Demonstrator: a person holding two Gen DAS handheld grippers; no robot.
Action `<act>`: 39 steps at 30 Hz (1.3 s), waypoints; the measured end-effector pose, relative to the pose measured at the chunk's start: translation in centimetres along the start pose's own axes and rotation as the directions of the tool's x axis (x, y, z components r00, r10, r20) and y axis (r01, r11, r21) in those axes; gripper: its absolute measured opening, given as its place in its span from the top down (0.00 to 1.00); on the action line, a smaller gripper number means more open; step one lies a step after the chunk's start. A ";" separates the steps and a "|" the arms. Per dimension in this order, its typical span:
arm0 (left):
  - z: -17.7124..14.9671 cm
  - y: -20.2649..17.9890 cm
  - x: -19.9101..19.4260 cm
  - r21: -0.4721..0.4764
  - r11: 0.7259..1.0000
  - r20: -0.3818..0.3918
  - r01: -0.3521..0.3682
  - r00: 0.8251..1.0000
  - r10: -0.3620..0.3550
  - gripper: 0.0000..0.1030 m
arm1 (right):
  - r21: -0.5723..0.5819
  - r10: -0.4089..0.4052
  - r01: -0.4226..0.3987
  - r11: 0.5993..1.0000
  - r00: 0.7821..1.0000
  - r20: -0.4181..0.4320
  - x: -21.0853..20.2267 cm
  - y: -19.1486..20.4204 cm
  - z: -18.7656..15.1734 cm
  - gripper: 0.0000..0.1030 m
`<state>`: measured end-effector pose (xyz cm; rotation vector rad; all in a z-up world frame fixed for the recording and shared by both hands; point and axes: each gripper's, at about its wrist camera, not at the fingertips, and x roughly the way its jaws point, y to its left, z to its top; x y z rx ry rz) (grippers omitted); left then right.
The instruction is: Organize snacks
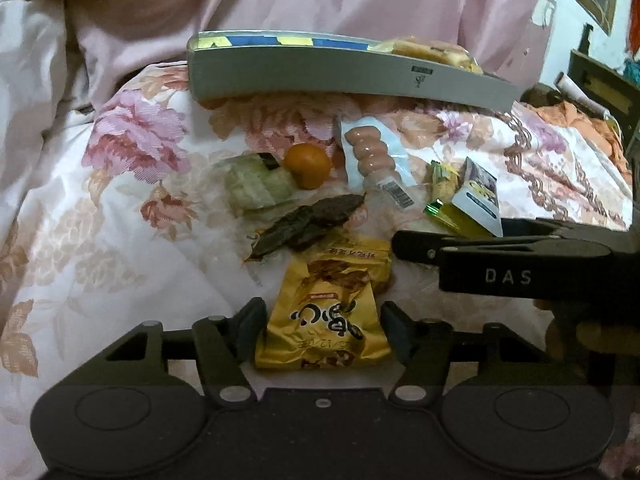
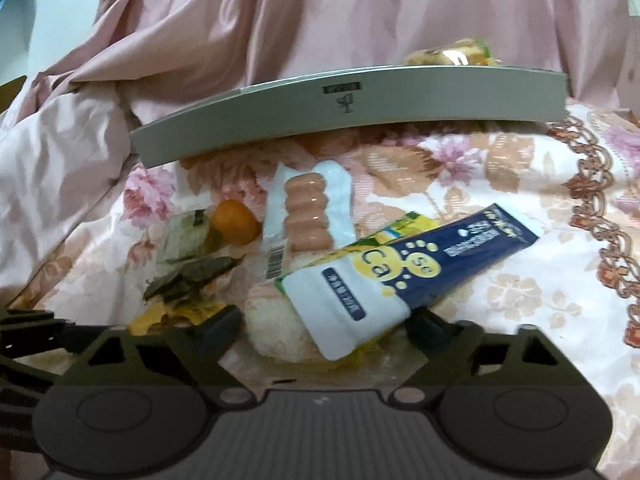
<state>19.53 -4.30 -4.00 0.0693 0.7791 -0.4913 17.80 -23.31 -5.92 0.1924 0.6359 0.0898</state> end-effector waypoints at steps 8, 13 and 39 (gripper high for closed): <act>-0.5 -0.5 -1.3 -0.037 0.999 -0.017 -0.033 0.999 0.032 0.40 | -0.023 -0.002 0.001 1.000 0.999 -0.044 -1.5 0.1 -0.4 0.30; -1.3 -0.3 -2.8 -0.105 0.994 -0.016 -0.032 0.999 0.030 0.40 | -0.054 0.018 -0.027 0.998 0.988 -0.154 -4.2 0.7 -0.8 0.30; -1.7 -1.4 -1.9 0.071 0.996 -0.038 -0.055 0.998 0.058 0.43 | -0.248 -0.065 0.029 0.968 0.988 -0.138 -5.2 3.7 -2.9 0.25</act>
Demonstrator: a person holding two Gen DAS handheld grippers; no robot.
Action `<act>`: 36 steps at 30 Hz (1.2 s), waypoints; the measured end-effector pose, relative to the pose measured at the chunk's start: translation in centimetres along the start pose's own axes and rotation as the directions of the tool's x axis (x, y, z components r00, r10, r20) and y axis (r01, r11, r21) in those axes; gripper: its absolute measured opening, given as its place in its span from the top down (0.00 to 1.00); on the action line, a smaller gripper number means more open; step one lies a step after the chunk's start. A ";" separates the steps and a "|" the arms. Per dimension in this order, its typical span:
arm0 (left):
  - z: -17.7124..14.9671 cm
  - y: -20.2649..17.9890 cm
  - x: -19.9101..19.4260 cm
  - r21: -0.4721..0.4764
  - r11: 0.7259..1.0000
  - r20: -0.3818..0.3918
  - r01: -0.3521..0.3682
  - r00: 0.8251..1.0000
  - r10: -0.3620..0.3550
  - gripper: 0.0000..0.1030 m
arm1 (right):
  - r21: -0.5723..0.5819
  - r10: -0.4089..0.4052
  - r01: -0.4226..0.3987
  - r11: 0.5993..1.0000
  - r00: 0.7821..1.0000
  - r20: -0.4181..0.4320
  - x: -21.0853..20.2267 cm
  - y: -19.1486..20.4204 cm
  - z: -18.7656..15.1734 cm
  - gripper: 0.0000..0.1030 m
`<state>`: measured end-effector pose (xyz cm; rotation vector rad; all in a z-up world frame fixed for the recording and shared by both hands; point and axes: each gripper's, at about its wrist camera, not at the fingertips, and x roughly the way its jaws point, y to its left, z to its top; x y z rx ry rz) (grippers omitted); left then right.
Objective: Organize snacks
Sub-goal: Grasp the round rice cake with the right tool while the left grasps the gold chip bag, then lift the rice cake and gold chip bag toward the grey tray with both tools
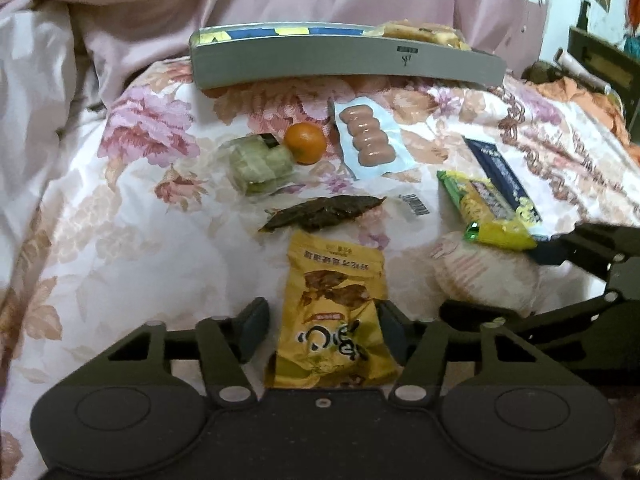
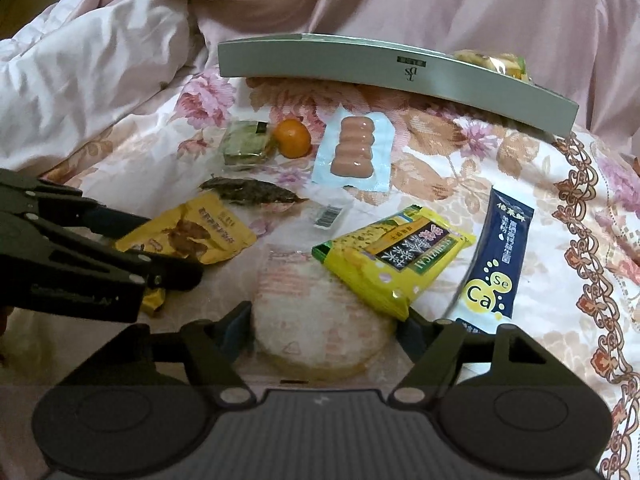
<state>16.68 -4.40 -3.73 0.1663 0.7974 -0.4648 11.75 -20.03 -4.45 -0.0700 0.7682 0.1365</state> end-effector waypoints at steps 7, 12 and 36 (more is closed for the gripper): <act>-0.5 -0.7 -0.6 0.031 0.999 0.019 -0.033 0.999 0.033 0.51 | 0.013 0.023 -0.023 1.000 1.000 0.006 -0.5 0.5 -0.5 0.25; -1.1 0.2 -2.3 -0.073 0.997 0.033 -0.010 0.999 0.012 0.53 | -0.012 0.031 -0.031 0.999 0.999 0.015 -1.9 1.6 -1.0 0.25; -0.6 -1.5 -7.7 -0.088 0.982 0.290 -0.168 0.939 0.186 0.53 | -0.108 -0.081 0.121 0.987 0.945 0.318 -7.3 2.4 0.9 0.25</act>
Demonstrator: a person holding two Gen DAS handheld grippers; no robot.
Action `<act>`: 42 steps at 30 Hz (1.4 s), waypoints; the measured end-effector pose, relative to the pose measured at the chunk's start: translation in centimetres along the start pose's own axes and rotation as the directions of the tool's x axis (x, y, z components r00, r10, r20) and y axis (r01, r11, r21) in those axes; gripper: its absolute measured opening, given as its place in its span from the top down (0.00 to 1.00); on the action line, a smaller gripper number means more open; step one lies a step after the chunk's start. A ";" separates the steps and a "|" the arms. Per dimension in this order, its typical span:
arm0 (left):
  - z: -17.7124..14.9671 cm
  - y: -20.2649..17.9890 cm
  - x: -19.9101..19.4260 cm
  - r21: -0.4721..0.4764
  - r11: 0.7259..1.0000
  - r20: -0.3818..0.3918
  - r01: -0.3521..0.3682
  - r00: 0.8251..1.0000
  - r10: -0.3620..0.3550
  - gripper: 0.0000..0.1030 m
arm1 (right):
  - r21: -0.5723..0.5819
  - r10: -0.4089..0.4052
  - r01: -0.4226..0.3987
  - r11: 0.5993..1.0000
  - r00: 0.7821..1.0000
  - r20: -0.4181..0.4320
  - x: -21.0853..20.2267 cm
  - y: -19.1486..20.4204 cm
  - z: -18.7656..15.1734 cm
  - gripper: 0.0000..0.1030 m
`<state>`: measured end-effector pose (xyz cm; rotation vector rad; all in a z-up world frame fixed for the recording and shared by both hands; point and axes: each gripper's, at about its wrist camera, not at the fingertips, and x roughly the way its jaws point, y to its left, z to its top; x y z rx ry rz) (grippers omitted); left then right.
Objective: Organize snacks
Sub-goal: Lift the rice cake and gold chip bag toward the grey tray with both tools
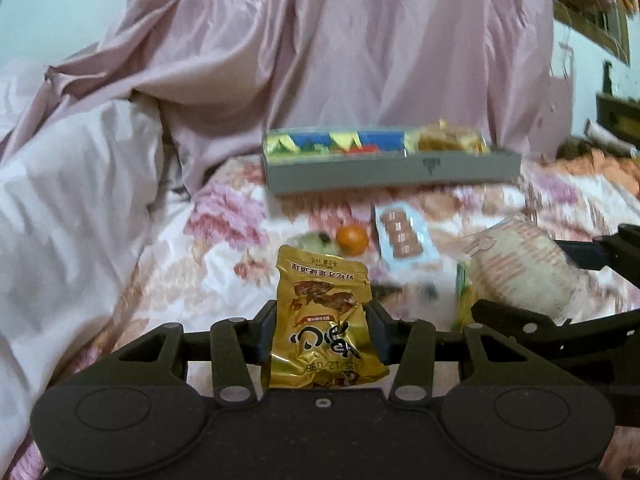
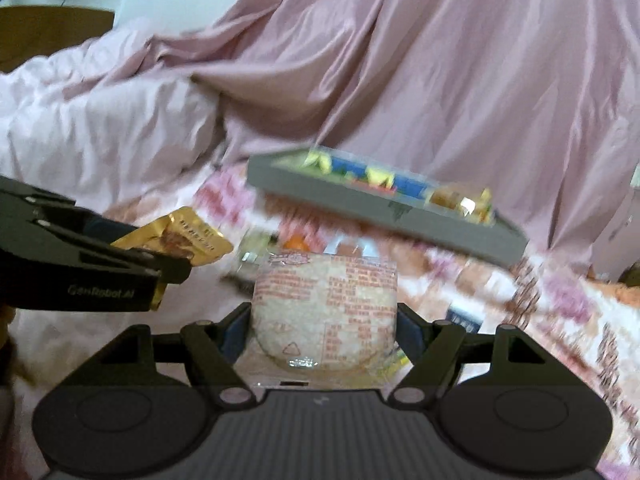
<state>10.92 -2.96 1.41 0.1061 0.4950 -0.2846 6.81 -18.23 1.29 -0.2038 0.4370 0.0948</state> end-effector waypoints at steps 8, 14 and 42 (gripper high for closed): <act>5.6 -0.7 1.0 -0.092 0.996 0.094 0.020 0.995 -0.011 0.53 | -0.106 -0.033 0.048 0.993 0.991 0.131 2.3 -3.0 3.1 0.25; 10.1 -1.5 4.0 -0.148 0.989 0.159 -0.001 0.987 0.025 0.53 | -0.055 -0.064 0.077 0.996 0.974 0.219 5.9 -5.6 6.0 0.25; 14.8 -1.4 17.8 -0.313 0.942 0.046 -0.117 0.989 0.138 0.52 | 0.150 -0.026 -0.019 0.988 0.955 0.296 17.1 -10.0 6.5 0.25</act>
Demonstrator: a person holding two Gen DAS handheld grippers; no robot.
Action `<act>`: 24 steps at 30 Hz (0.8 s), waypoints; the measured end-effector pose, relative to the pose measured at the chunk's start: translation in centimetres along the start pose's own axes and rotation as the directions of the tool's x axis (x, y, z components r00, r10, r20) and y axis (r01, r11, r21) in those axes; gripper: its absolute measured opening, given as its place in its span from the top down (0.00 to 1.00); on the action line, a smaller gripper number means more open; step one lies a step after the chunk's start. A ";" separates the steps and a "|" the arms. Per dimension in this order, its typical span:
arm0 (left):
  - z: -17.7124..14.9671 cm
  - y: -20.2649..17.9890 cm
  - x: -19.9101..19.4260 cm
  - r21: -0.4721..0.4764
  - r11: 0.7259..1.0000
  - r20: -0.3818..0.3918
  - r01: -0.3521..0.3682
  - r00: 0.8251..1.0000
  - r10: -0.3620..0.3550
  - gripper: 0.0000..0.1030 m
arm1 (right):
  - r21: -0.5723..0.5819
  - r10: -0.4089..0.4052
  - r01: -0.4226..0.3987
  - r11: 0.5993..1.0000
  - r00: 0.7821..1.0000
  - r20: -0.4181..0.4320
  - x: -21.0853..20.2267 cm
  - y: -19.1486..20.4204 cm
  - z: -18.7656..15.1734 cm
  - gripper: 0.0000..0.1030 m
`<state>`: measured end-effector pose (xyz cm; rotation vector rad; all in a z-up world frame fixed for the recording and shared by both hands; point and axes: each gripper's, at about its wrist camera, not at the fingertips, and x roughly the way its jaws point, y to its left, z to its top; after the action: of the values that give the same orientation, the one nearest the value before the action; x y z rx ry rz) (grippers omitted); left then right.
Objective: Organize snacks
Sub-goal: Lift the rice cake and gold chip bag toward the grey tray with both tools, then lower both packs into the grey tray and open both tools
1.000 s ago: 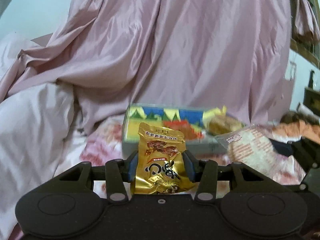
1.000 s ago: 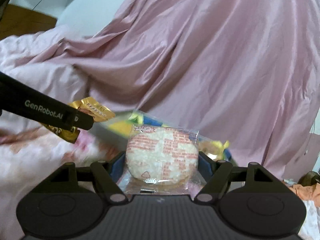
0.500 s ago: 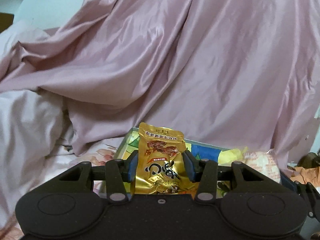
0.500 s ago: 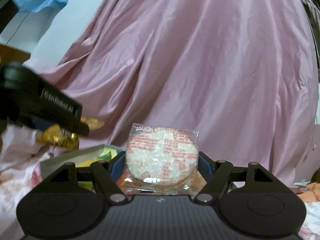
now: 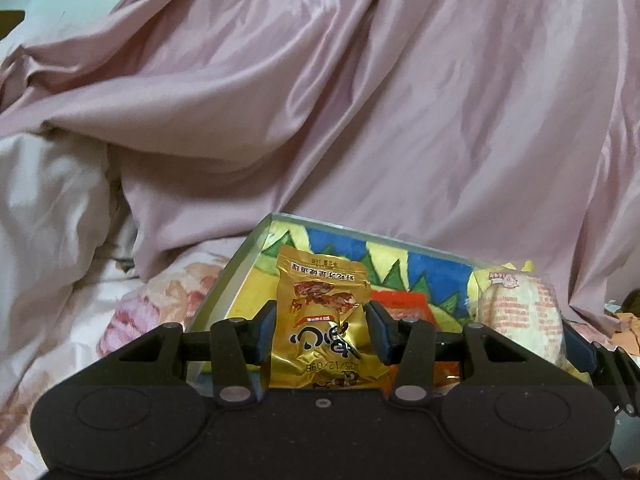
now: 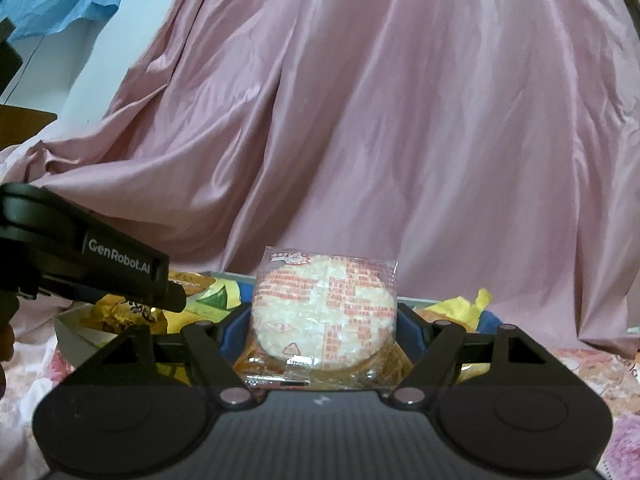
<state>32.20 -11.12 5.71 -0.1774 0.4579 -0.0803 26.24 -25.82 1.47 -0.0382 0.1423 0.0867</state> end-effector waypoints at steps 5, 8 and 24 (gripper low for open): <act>-0.3 0.1 0.5 -0.005 1.000 -0.018 -0.004 1.000 0.004 0.52 | 0.009 0.008 -0.008 1.000 1.000 -0.029 0.3 -0.1 0.1 0.25; -0.4 0.0 0.5 -0.003 1.000 -0.020 -0.002 1.000 0.001 0.52 | 0.014 0.011 -0.011 1.000 0.999 -0.044 0.6 -0.2 0.2 0.25; -0.6 0.3 0.5 -0.027 1.000 -0.058 0.006 0.998 -0.007 0.31 | -0.006 0.019 -0.020 1.000 0.997 -0.077 1.2 0.2 0.3 0.22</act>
<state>32.37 -10.95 4.88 -0.2031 0.5165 -0.0861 27.40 -25.55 1.56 -0.0470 0.2194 0.1053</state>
